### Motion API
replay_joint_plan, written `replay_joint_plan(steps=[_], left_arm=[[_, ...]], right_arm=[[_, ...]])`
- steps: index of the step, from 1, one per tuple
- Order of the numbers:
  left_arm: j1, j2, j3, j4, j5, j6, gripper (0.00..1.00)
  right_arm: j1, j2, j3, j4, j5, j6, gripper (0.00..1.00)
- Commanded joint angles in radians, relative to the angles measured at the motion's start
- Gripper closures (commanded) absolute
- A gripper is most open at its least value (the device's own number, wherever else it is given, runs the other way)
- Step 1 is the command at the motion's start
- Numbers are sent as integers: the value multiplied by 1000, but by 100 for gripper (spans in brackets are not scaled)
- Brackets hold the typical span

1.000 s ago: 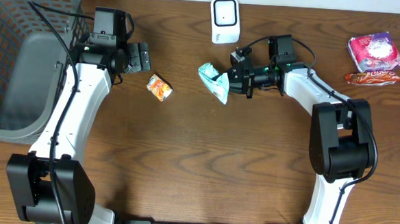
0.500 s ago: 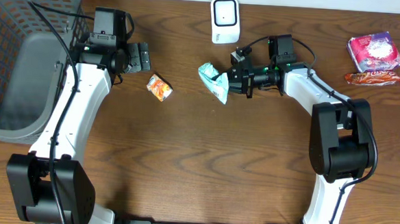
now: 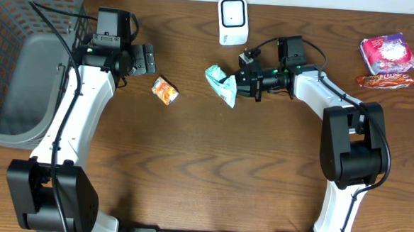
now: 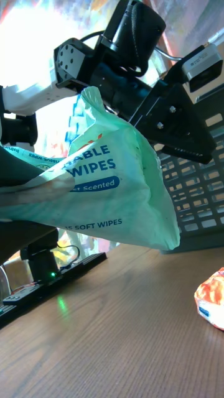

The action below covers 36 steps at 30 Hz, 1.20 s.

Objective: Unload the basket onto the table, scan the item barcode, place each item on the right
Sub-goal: 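Lift the wipes pack and hold it up to the scanner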

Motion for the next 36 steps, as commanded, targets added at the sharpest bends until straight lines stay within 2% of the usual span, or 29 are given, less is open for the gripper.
replay_joint_plan(steps=[1, 36], left_arm=[[5, 8, -3, -2, -10, 9, 2], [5, 8, -3, -2, -9, 9, 2]], right_arm=[[-7, -37, -1, 3, -24, 10, 98], [-7, -37, -1, 3, -2, 10, 98]])
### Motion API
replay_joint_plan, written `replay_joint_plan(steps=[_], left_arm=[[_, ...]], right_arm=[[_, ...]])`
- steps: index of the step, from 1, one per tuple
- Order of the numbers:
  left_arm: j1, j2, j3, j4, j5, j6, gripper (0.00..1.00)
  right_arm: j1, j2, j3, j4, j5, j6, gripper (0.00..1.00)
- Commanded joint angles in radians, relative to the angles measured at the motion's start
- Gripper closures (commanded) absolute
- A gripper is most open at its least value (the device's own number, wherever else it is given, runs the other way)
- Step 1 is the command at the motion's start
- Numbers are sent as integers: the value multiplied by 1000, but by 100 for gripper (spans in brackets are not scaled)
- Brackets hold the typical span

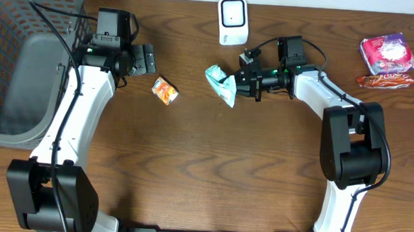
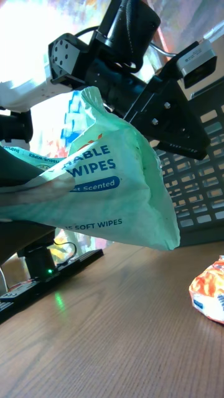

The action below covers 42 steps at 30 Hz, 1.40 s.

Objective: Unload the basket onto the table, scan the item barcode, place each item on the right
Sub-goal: 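Lift the wipes pack and hold it up to the scanner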

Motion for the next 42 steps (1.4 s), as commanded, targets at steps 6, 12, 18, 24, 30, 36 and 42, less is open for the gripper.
replay_joint_plan(steps=[6, 12, 18, 24, 30, 36, 42], left_arm=[[5, 8, -3, -2, -10, 9, 2], [5, 8, -3, -2, -9, 9, 2], [5, 8, -3, -2, -10, 9, 2], [5, 8, -3, -2, -10, 9, 2], [5, 8, -3, -2, -10, 9, 2], [5, 8, -3, -2, -10, 9, 2], [5, 8, -3, -2, -9, 9, 2]], right_arm=[[-7, -37, -1, 3, 6, 10, 98], [6, -38, 0, 26, 140, 9, 98], [79, -63, 0, 121, 447, -5, 99], [122, -89, 42, 109, 766, -49, 98], [148, -90, 160, 27, 1063, -114, 98], [183, -89, 266, -3, 1434, -238, 99], [201, -76, 281, 179, 1649, -426, 99]])
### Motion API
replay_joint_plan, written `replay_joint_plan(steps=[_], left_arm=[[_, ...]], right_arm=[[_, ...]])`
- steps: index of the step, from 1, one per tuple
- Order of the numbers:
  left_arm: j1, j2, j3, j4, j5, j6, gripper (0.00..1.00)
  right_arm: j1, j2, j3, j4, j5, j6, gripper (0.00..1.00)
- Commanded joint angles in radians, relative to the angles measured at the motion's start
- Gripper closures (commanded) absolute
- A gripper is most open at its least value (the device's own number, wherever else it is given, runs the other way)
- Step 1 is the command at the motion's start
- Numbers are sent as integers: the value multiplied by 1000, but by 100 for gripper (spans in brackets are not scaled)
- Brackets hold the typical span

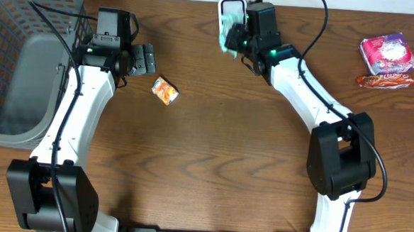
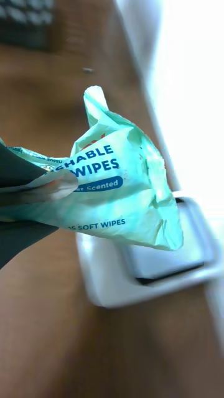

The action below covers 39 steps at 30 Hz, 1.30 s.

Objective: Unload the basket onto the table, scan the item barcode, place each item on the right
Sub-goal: 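Lift the wipes pack and hold it up to the scanner, then carry the wipes pack to the far right and release it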

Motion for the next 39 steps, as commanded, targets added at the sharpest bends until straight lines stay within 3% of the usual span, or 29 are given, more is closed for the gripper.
replay_joint_plan(steps=[1, 15, 33, 39], left_arm=[[5, 8, -3, -2, -10, 9, 2], [5, 8, -3, -2, -10, 10, 2], [5, 8, -3, -2, -10, 9, 2], [5, 8, -3, -2, -10, 9, 2]], right_arm=[[13, -19, 26, 107, 206, -195, 99], [18, 241, 26, 634, 272, -366, 99], [-24, 267, 27, 545, 264, -364, 99], [-26, 267, 29, 587, 266, -365, 99]])
